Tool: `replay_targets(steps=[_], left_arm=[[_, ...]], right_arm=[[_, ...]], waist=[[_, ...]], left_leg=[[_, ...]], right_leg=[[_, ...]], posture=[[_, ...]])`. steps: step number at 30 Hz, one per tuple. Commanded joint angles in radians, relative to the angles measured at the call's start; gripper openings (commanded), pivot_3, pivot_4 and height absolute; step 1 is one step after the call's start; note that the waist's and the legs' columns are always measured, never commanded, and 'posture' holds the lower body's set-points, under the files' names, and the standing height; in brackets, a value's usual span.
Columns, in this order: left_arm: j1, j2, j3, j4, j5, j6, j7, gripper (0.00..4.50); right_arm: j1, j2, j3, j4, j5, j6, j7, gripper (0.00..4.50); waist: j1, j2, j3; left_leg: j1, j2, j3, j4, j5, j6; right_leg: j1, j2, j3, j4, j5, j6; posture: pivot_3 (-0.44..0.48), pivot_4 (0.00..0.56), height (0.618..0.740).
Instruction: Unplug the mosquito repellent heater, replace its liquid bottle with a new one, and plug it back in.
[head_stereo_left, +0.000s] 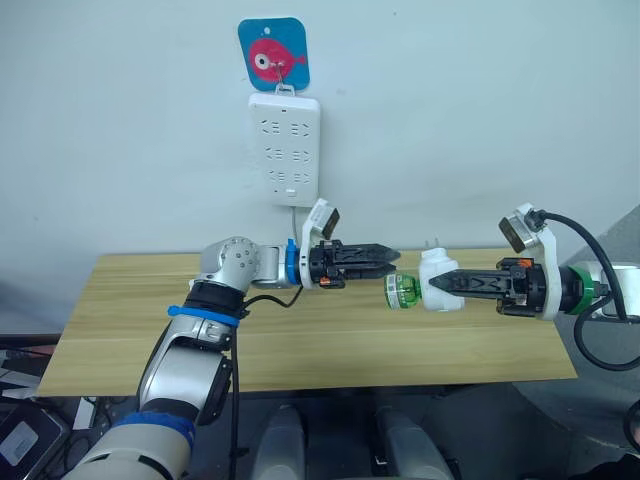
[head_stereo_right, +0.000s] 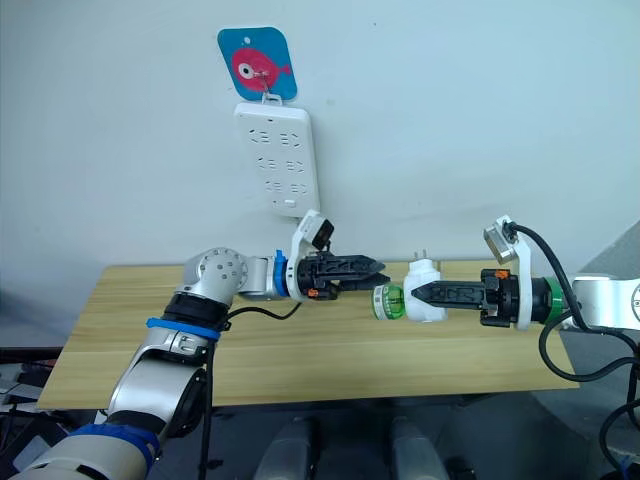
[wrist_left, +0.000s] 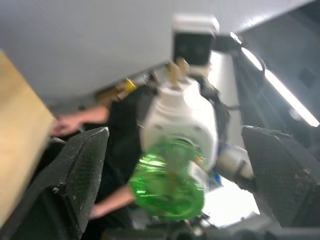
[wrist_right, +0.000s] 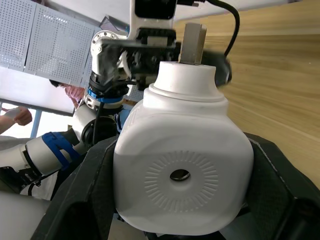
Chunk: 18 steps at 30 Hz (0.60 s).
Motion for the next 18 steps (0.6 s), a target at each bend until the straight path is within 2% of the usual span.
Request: replay_targets(steps=[1, 4, 7, 8, 11, 13, 15, 18], left_arm=[[0.020, 0.055, -0.016, -0.111, 0.113, -0.180, -0.109, 4.48], [0.030, 0.077, 0.020, -0.218, 0.108, -0.201, -0.123, 4.48], [0.137, 0.102, -0.052, -0.412, 0.325, -0.626, -0.209, 4.48], [0.172, 0.080, -0.063, -0.414, 0.440, -0.896, -0.214, 4.48], [0.217, 0.019, -0.075, -0.292, 0.703, -1.626, -0.204, 4.48], [0.194, -0.028, -0.045, -0.145, 0.810, -2.011, -0.132, 4.48], [0.164, -0.062, -0.025, -0.022, 0.880, -2.243, -0.053, 4.48], [0.130, -0.089, -0.023, 0.129, 0.973, -2.477, 0.038, 4.48]], right_arm=[[0.004, -0.019, -0.050, 0.012, 0.026, -0.019, 0.009, 3.04], [0.014, -0.020, -0.065, 0.050, 0.029, -0.030, 0.002, 3.04], [0.006, -0.017, -0.075, 0.098, 0.052, -0.042, -0.017, 3.04], [0.001, -0.016, -0.078, 0.118, 0.048, -0.040, -0.019, 3.04], [-0.010, -0.011, -0.083, 0.148, 0.030, -0.031, -0.016, 3.04], [-0.026, -0.001, -0.079, 0.159, 0.035, -0.033, -0.025, 3.04], [-0.041, 0.010, -0.074, 0.159, 0.046, -0.035, -0.036, 3.04], [-0.058, 0.027, -0.068, 0.144, 0.066, -0.032, -0.051, 3.04]], waist=[[0.000, 0.000, 0.000], [0.003, 0.000, 0.000], [0.005, 0.000, 0.000], [0.007, 0.000, 0.000], [0.018, 0.000, 0.000], [0.027, 0.000, 0.000], [0.031, 0.000, 0.000], [0.034, 0.000, 0.000]], left_leg=[[0.000, 0.000, 0.000, 0.000, 0.000, 0.000], [0.000, 0.000, 0.001, -0.001, 0.000, 0.000], [0.000, 0.000, 0.002, -0.001, 0.000, 0.000], [0.000, 0.000, 0.003, -0.001, 0.000, 0.000], [0.001, -0.001, 0.005, -0.001, 0.000, 0.000], [0.001, -0.001, 0.006, 0.000, 0.000, 0.000], [0.001, -0.001, 0.007, 0.000, 0.000, 0.000], [0.000, -0.001, 0.007, 0.001, 0.000, 0.000]], right_leg=[[0.000, 0.000, 0.000, 0.000, 0.000, 0.000], [0.000, -0.001, 0.001, -0.001, 0.000, 0.000], [0.000, -0.002, 0.001, -0.001, 0.000, 0.000], [0.000, -0.002, 0.002, -0.001, 0.000, 0.000], [0.000, -0.003, 0.003, -0.002, 0.001, -0.002], [0.000, -0.003, 0.004, -0.002, 0.003, -0.005], [0.000, -0.003, 0.005, -0.002, 0.004, -0.005], [0.000, -0.003, 0.006, -0.002, 0.003, 0.001]], posture=[[0.161, 0.183, 0.740], [0.167, 0.184, 0.740], [0.176, 0.187, 0.740], [0.181, 0.190, 0.740], [0.186, 0.190, 0.740], [0.187, 0.190, 0.740], [0.185, 0.192, 0.740], [0.179, 0.192, 0.740]])
